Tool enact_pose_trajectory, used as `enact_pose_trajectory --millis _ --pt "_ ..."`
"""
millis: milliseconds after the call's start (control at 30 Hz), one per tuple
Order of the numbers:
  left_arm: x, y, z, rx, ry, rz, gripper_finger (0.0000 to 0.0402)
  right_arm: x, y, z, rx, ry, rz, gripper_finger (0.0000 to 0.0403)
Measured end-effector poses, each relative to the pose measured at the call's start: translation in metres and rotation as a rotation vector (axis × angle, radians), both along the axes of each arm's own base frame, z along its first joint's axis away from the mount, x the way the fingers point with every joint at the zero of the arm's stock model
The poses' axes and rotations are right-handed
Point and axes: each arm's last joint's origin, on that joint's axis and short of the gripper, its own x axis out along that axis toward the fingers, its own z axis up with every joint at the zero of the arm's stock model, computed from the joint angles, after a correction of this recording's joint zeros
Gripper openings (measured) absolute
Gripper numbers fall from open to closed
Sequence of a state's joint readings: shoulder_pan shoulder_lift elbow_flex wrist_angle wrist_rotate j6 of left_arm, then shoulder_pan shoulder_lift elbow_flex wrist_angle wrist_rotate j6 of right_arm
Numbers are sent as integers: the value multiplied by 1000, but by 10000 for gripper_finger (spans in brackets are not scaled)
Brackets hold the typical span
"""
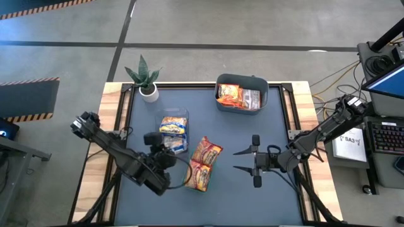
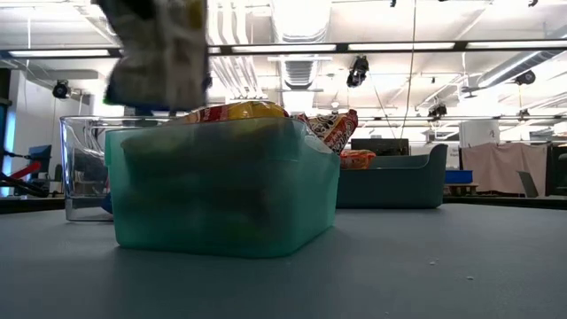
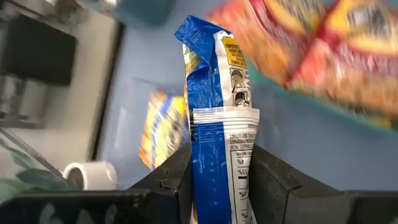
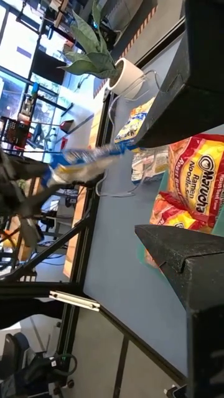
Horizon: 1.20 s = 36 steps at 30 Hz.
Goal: Sort Maruchan noodles
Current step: Put the blue noodle pack into the transparent bin
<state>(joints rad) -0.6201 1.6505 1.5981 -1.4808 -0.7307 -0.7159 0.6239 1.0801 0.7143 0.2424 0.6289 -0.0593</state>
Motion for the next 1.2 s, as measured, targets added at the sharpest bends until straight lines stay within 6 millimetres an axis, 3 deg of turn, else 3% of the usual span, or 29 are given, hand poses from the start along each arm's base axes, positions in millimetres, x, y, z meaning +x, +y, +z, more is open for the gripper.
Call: enact_pose_trajectory --millis 267,767,1200 --pt "-3 1 -19 -12 85 8 99 0 0 0 -1 1 0 203" --pt "1 2 -24 10 120 -73 99 0 0 -1 5 6 -2 203" --pt "2 6 -55 29 145 -55 105 0 0 -1 0 7 -1 203"
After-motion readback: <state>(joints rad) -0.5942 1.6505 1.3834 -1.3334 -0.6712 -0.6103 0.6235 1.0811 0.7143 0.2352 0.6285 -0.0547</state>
